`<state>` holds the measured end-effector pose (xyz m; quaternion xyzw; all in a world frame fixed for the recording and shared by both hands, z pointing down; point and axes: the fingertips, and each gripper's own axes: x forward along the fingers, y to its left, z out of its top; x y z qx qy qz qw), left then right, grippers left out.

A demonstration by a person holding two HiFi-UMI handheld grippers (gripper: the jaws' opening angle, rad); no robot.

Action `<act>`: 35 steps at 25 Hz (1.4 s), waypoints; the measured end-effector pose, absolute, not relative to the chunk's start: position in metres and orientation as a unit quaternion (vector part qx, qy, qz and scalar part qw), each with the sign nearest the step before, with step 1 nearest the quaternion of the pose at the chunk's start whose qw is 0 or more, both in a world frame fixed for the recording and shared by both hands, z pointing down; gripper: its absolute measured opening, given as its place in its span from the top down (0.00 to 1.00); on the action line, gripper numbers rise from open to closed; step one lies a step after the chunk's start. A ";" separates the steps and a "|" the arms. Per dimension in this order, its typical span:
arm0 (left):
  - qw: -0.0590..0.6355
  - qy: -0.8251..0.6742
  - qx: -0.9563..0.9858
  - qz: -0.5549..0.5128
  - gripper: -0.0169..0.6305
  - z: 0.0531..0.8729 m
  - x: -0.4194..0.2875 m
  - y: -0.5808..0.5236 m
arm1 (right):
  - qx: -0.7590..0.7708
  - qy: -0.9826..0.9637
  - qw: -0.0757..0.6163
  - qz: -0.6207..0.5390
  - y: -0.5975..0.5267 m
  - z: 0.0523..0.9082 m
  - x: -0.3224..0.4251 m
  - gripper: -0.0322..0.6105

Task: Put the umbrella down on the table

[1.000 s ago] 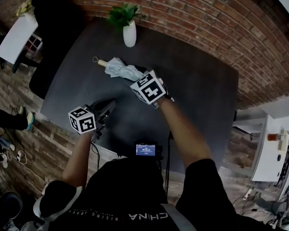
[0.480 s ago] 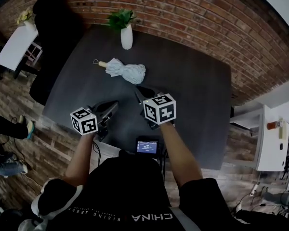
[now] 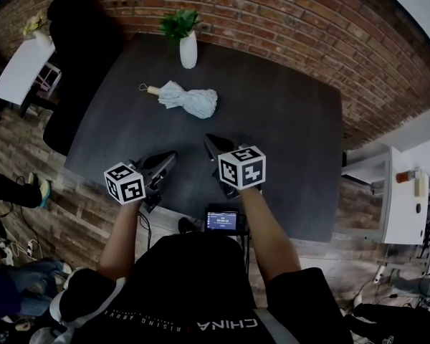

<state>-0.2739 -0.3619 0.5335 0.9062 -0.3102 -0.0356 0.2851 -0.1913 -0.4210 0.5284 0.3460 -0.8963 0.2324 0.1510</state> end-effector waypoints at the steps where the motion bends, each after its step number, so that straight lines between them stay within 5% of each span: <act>1: 0.284 -0.309 0.907 -0.034 0.97 0.534 -0.274 -0.359 | 0.348 -0.895 0.153 0.233 -0.418 0.529 -0.191 0.94; 15: 0.289 -0.320 0.902 -0.014 0.97 0.538 -0.248 -0.327 | 0.327 -0.903 0.155 0.230 -0.387 0.526 -0.161 0.94; 35: 0.324 -0.310 0.893 -0.020 0.97 0.536 -0.111 -0.234 | 0.312 -0.910 0.147 0.229 -0.304 0.530 -0.011 0.94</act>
